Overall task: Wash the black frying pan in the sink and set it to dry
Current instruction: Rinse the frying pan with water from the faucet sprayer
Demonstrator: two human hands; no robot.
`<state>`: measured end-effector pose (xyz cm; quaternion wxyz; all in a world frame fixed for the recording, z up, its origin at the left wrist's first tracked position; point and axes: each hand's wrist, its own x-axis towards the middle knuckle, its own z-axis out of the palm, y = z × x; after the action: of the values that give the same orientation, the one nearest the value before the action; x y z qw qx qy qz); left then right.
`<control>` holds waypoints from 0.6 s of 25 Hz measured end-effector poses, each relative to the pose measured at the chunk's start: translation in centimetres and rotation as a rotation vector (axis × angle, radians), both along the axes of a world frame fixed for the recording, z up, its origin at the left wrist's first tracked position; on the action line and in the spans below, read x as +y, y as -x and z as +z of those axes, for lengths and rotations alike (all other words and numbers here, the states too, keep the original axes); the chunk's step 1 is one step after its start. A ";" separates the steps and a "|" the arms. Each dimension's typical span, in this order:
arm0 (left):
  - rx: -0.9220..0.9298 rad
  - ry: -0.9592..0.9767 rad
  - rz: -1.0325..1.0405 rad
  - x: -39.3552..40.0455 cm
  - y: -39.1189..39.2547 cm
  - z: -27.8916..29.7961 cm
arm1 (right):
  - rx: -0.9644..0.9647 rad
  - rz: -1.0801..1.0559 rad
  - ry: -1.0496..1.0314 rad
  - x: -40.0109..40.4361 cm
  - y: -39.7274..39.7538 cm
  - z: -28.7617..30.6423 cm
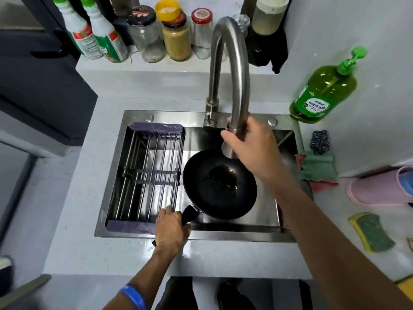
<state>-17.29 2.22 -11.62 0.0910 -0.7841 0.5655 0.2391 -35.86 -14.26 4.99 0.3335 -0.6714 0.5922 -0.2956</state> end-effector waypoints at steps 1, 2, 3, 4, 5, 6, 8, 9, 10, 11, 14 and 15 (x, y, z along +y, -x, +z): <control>0.018 -0.008 -0.006 0.1 -0.4 -0.2 | -0.046 -0.011 -0.018 -0.3 0.8 -0.2; 0.039 -0.014 -0.006 0.4 -0.5 -0.3 | -0.085 -0.018 -0.031 -0.6 1.7 -0.3; 0.054 -0.029 -0.019 0.6 -0.7 -0.2 | -0.112 -0.028 -0.036 -0.8 2.5 -0.4; 0.059 -0.042 -0.034 0.5 -0.8 0.2 | -0.128 -0.045 -0.044 -0.9 3.1 -0.4; 0.071 -0.031 -0.050 -0.1 -1.2 0.5 | -0.137 -0.057 -0.058 -1.2 3.7 -0.4; 0.099 0.020 -0.059 -1.3 -1.5 1.0 | -0.155 -0.055 -0.073 -1.5 4.2 -0.4; 0.218 0.191 -0.040 -5.8 -1.7 2.7 | -0.191 -0.020 -0.097 -2.0 4.9 -0.3; 0.297 0.290 -0.011 -8.8 -1.3 3.7 | -0.190 -0.005 -0.097 -2.0 5.1 -0.4; 0.359 0.366 0.039 -12.4 -0.6 4.8 | -0.181 -0.001 -0.092 -2.0 5.2 -0.6; 0.408 0.406 0.089 -16.2 0.1 6.0 | -0.176 -0.001 -0.081 -1.9 5.3 -0.9; 0.374 0.379 0.083 -25.2 1.7 7.8 | -0.155 0.001 -0.046 -1.8 5.2 -1.5; 0.343 0.360 0.075 -26.7 1.8 7.8 | -0.156 0.007 -0.051 -1.8 5.3 -1.6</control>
<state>-19.06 -24.44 -3.83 -0.1565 -0.7562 0.5764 0.2672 -41.11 -16.03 3.35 0.3967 -0.6394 0.5696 -0.3305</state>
